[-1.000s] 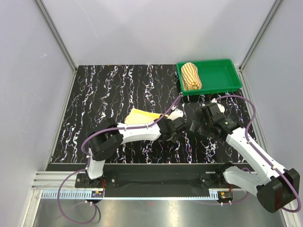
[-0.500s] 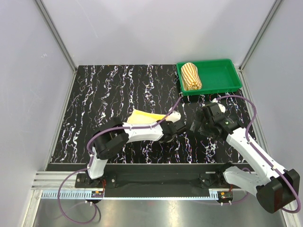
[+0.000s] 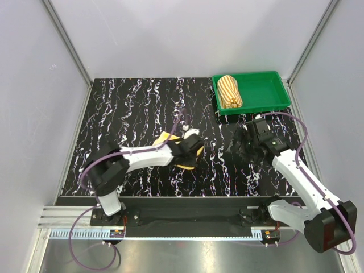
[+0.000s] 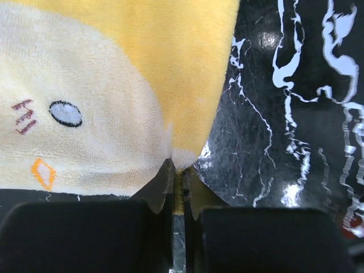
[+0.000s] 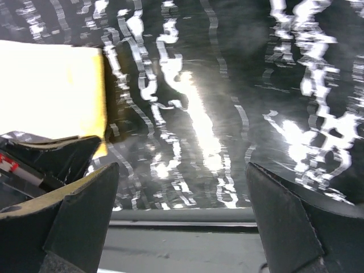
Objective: Roll the towels
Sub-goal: Roll the towel
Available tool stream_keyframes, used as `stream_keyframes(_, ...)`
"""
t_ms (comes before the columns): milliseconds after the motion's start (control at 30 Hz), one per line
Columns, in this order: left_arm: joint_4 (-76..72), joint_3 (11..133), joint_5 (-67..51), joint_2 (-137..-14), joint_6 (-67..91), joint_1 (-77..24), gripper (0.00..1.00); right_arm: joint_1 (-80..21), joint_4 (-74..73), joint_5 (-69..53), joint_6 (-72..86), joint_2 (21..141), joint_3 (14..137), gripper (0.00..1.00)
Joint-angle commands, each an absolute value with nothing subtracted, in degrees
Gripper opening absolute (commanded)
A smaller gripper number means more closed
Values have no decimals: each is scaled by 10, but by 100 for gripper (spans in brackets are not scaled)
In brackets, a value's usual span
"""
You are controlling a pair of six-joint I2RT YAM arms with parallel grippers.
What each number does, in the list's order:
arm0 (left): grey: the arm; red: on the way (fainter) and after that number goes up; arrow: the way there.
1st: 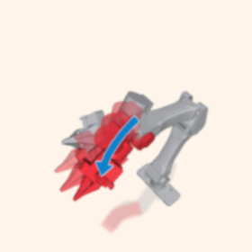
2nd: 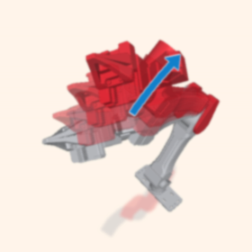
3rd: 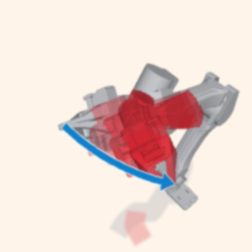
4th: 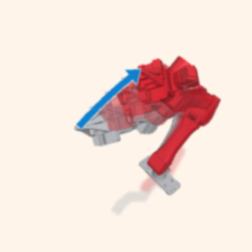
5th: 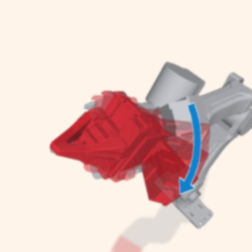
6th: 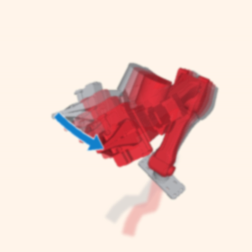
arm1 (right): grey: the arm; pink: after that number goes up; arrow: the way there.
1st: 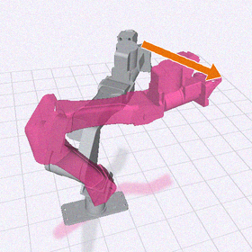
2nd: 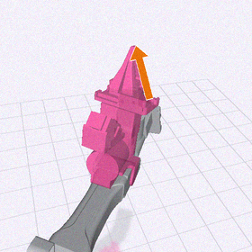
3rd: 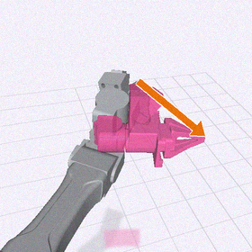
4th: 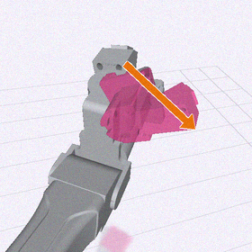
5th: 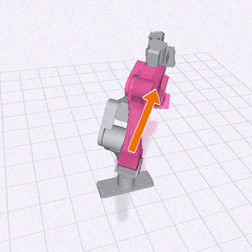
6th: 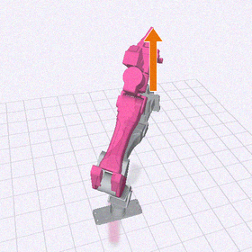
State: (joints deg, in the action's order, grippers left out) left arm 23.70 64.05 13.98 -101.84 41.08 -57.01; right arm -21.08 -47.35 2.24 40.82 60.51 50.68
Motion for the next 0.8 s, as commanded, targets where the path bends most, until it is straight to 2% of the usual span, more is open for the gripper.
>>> stream_keyframes(0, 111, 577, 11, -958, 462, -529, 0, -207, -428, -38, 410, 624, 537, 98)
stream_keyframes(100, 19, 509, -90, -933, 519, -495, 0, -207, -405, -81, 410, 643, 538, 97)
stream_keyframes(267, -149, 405, -170, -911, 596, -453, 0, -207, -313, -190, 418, 669, 510, 92)
stream_keyframes(533, -313, 329, -268, -911, 717, -397, 0, -207, -152, -292, 457, 695, 432, 86)
stream_keyframes(767, -388, 301, -328, -947, 783, -352, 0, -209, 41, -329, 485, 764, 360, 75)
